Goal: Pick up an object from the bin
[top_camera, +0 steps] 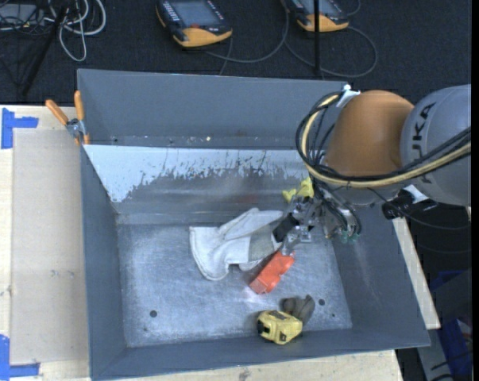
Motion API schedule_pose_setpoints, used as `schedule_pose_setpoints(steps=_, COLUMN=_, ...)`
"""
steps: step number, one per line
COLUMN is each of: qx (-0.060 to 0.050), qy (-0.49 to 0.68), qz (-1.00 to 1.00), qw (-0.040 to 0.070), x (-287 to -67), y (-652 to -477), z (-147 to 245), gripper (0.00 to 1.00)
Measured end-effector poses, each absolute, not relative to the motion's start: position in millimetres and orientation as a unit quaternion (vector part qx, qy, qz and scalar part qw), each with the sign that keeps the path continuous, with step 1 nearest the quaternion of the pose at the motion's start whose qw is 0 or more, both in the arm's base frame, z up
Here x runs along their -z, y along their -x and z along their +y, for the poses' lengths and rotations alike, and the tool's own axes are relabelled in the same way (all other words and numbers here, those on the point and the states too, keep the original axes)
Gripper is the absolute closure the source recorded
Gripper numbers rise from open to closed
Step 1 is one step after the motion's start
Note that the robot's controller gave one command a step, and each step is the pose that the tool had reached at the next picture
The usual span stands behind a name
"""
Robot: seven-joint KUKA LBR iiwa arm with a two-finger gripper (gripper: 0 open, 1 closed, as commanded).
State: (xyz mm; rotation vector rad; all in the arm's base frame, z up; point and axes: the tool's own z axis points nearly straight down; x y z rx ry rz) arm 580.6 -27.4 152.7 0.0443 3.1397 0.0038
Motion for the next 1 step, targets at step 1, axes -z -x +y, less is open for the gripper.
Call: schedule_pose_setpoints(steps=1, qx=0.002, qy=-0.010, qz=1.000, qw=-0.004, x=-200.6, y=-583.6, z=-32.7, gripper=1.00)
